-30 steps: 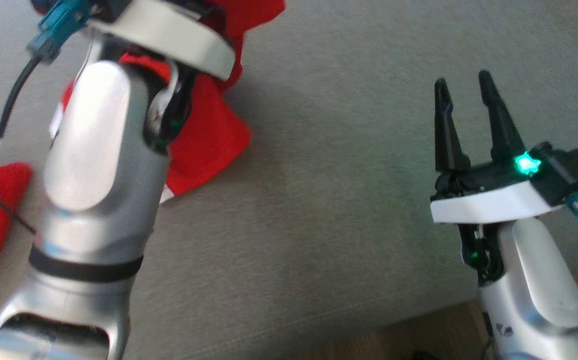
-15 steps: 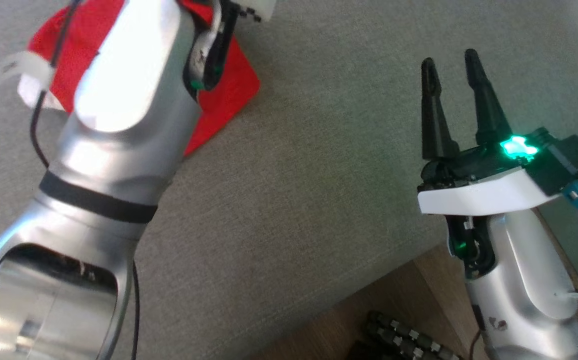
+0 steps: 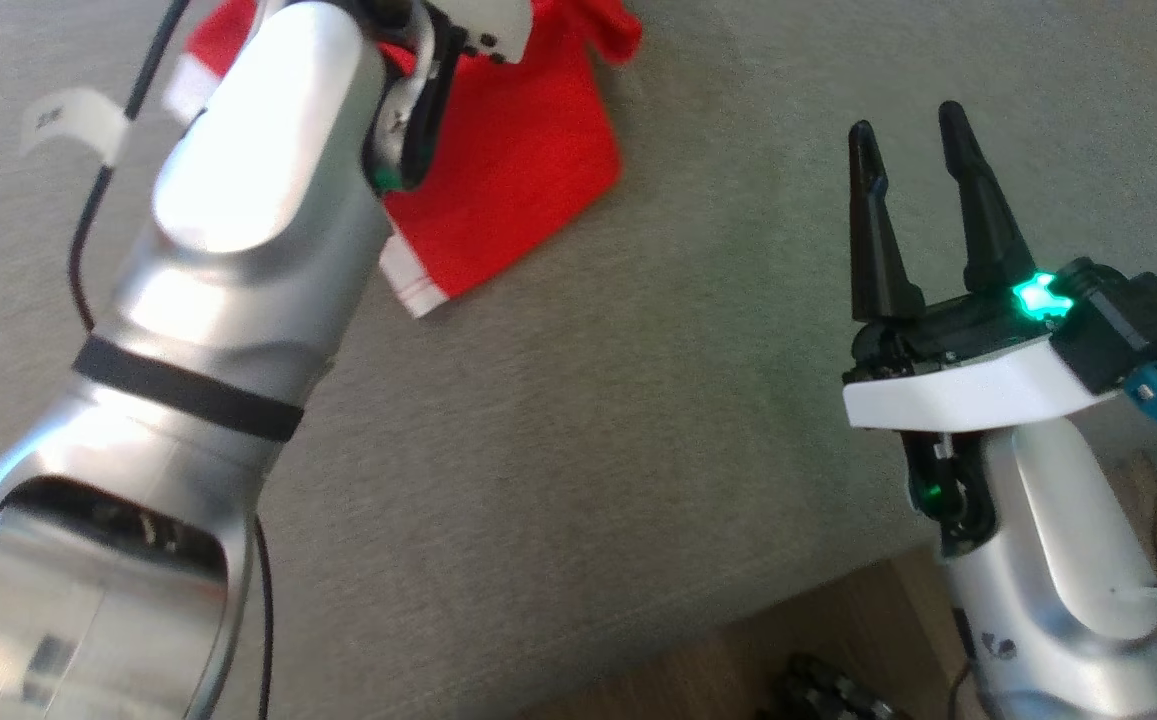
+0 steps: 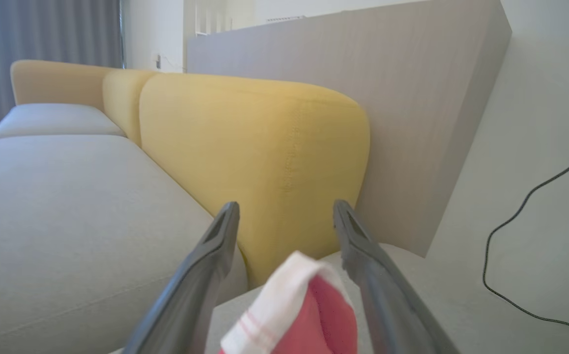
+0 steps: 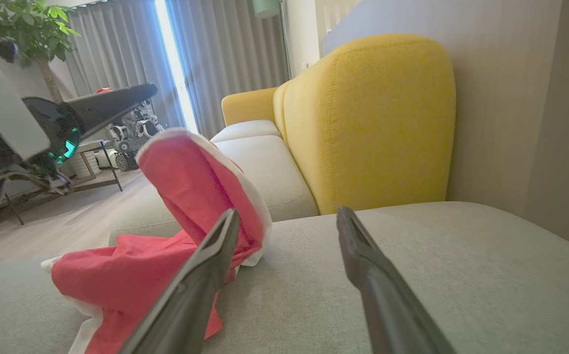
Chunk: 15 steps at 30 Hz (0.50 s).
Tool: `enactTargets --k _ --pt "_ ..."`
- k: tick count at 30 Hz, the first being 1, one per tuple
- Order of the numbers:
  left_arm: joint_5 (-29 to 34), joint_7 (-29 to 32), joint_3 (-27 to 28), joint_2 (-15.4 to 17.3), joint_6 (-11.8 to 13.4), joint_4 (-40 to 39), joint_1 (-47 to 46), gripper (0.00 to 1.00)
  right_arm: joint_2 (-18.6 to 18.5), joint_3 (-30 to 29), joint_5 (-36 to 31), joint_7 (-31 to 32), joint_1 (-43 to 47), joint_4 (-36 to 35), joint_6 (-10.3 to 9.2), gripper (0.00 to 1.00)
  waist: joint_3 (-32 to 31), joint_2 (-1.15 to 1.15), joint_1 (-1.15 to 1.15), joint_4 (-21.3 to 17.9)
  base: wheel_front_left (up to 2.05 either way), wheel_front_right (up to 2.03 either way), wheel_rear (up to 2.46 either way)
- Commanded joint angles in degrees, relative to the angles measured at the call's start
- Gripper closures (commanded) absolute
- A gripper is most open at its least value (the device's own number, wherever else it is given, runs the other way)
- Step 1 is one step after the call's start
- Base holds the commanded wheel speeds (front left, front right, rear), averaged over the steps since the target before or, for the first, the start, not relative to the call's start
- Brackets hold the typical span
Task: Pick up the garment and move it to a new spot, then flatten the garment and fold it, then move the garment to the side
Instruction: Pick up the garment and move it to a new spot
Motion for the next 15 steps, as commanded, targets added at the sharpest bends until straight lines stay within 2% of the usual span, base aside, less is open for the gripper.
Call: enactTargets --k 1,5,9,12,15 --pt "0.94 -0.67 2.16 2.04 -0.57 -2.68 -0.06 0.00 0.00 0.08 -1.08 -0.61 1.10 -1.28 -0.04 0.00 -2.90 0.00 -0.01 4.64 0.00 0.00 0.00" --pt "1.68 -0.68 2.08 2.91 -3.91 -2.84 4.16 0.00 0.00 -1.32 -3.24 -0.61 2.47 -0.34 -0.04 0.00 -5.67 0.00 -0.01 9.53 0.00 0.00 0.00" --pt "0.63 0.10 -0.32 2.93 -8.89 -0.40 7.85 0.00 0.00 -1.95 -4.69 -0.61 3.58 0.44 -0.04 0.00 -8.23 0.00 -0.01 13.29 0.00 0.00 0.00" --pt "-0.40 2.43 -2.53 2.60 -11.70 0.99 9.85 0.00 0.00 -1.89 -5.09 -0.59 4.05 0.80 -0.04 0.00 -9.70 0.00 -0.01 15.13 0.00 0.00 0.00" --pt "-1.48 4.77 -4.54 2.48 -13.23 1.25 11.64 0.00 0.00 -1.53 -4.97 -0.46 4.20 0.95 -0.04 0.00 -10.75 0.00 -0.01 16.08 0.00 0.00 0.00"
